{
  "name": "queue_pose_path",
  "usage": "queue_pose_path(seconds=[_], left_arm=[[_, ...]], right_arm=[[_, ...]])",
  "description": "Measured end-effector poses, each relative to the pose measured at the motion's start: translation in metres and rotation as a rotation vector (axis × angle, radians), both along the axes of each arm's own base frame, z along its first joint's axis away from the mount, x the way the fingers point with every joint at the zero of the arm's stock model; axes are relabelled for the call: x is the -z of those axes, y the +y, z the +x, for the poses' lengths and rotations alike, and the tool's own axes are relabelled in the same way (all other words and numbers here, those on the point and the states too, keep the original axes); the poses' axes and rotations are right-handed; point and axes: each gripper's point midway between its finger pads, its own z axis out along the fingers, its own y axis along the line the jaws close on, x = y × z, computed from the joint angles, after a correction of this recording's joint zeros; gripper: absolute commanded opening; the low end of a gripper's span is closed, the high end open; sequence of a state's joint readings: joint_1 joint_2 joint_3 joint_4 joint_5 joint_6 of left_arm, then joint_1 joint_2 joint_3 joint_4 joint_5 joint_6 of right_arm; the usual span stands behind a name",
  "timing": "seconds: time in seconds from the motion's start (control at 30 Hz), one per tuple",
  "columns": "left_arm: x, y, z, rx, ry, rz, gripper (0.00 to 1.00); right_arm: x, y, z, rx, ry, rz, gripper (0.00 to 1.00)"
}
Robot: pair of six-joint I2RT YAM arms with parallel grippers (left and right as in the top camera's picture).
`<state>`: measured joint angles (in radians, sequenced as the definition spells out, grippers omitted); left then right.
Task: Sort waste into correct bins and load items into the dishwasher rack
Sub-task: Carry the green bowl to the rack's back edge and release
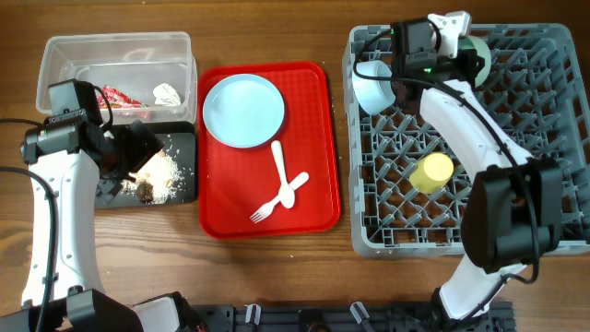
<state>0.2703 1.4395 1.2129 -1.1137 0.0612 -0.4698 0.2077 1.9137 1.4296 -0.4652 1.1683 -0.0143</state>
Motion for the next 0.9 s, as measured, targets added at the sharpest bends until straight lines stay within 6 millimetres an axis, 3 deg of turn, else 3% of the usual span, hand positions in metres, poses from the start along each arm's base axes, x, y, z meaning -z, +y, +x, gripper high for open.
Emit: queue_pose_path(seconds=[0.23,0.4,0.47,0.6,0.7,0.8,0.9], left_arm=[[0.000,0.000,0.002,0.000,-0.007,0.002,1.00],[0.000,0.000,0.002,0.000,-0.007,0.002,1.00],[0.000,0.000,0.002,0.000,-0.007,0.002,1.00],[0.000,0.000,0.002,0.000,-0.007,0.002,1.00],[0.000,0.000,0.002,0.000,-0.007,0.002,1.00],[0.000,0.000,0.002,0.000,-0.007,0.002,1.00],[0.000,0.000,0.002,0.000,-0.007,0.002,1.00]], right_arm=[[0.010,0.017,0.005,-0.047,0.001,0.051,0.04],[-0.018,0.008,0.005,0.022,-0.086,-0.066,0.04],[-0.020,0.007,0.004,0.024,-0.067,-0.089,0.04],[-0.014,0.011,0.008,-0.012,-0.045,-0.059,0.04],[0.003,0.017,0.011,-0.060,-0.016,-0.001,0.04],[0.003,0.018,0.012,-0.060,-0.028,0.011,0.04],[-0.012,0.014,0.016,-0.026,-0.095,-0.038,0.04]])
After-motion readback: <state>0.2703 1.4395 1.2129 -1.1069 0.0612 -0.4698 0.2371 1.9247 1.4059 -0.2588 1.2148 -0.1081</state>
